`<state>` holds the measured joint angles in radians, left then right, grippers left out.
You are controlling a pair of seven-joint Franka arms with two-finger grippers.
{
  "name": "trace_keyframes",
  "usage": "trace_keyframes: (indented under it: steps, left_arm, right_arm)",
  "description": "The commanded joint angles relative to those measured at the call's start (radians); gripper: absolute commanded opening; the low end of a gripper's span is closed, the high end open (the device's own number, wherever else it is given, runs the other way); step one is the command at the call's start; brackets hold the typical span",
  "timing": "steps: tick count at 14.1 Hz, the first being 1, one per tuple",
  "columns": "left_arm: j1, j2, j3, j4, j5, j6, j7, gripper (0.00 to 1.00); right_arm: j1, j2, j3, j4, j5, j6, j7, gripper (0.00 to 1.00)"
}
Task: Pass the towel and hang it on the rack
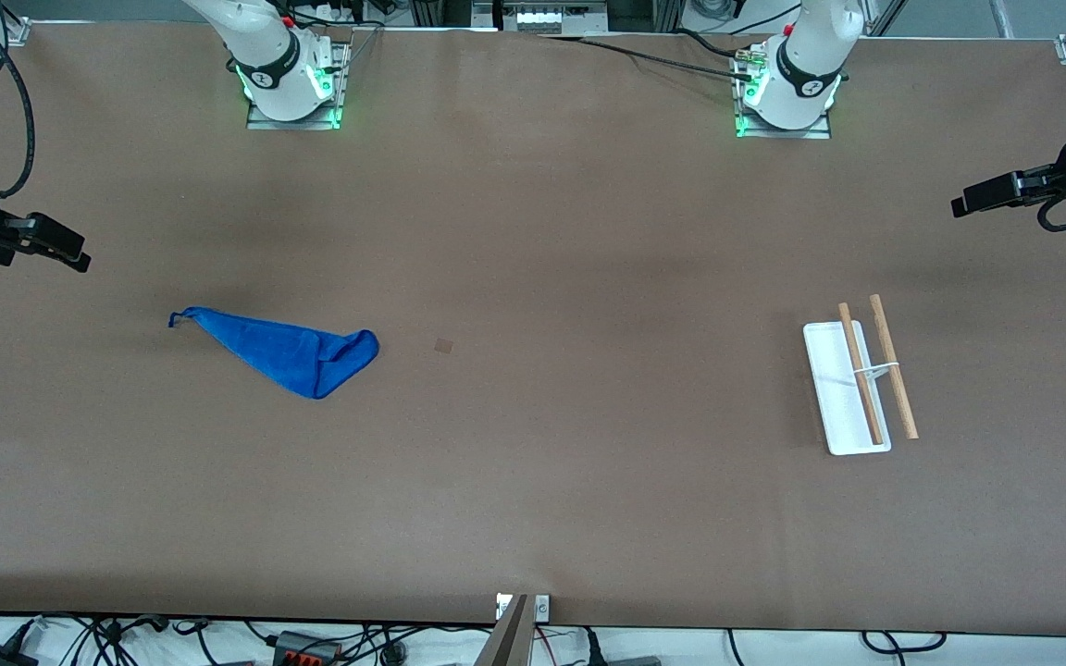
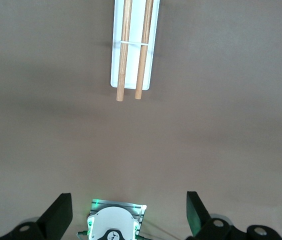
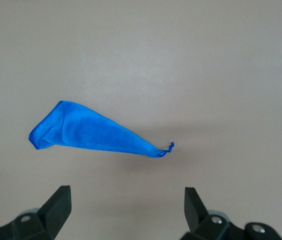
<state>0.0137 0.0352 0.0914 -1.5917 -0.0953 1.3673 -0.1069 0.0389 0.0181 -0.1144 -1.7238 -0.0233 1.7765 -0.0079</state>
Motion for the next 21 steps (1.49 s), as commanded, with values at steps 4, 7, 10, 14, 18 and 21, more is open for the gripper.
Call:
trace_keyframes:
  steps: [4, 7, 10, 14, 18, 21]
  left_arm:
    - [0.012, 0.012, 0.004, 0.029, -0.021, -0.024, 0.016, 1.0]
    - [0.012, 0.014, 0.004, 0.029, -0.023, -0.024, 0.016, 1.0]
    - [0.014, 0.012, 0.004, 0.029, -0.023, -0.024, 0.018, 1.0]
    - [0.014, 0.012, 0.004, 0.029, -0.023, -0.024, 0.018, 1.0]
    - [0.014, 0.012, 0.004, 0.029, -0.021, -0.024, 0.018, 1.0]
    - [0.014, 0.012, 0.004, 0.03, -0.023, -0.024, 0.016, 1.0]
  right_arm:
    - [0.022, -0.001, -0.007, 0.021, 0.0, -0.006, -0.01, 1.0]
    - [0.021, -0.004, -0.007, 0.021, 0.0, -0.006, -0.012, 1.0]
    - [-0.011, -0.001, 0.018, 0.02, -0.001, -0.006, -0.012, 1.0]
    - [-0.031, 0.0, 0.05, 0.018, 0.0, -0.006, -0.01, 1.0]
    - [-0.031, 0.083, 0.051, 0.012, 0.003, -0.008, -0.021, 1.0]
    - [0.03, 0.179, 0.051, 0.018, 0.005, -0.005, -0.009, 1.0]
